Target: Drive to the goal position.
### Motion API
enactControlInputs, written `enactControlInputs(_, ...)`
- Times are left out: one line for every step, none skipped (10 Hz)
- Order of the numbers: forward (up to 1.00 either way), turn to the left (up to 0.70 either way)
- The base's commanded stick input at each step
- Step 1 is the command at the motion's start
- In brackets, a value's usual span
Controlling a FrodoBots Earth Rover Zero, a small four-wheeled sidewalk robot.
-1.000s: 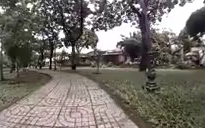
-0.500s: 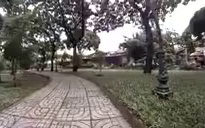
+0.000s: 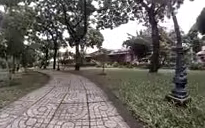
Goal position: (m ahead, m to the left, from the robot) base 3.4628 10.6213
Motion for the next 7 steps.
enactControlInputs(0.7,0.1)
enactControlInputs(0.7,0.0)
enactControlInputs(0.7,0.0)
enactControlInputs(0.7,0.0)
enactControlInputs(0.7,0.27)
enactControlInputs(0.7,0.27)
enactControlInputs(0.7,0.27)
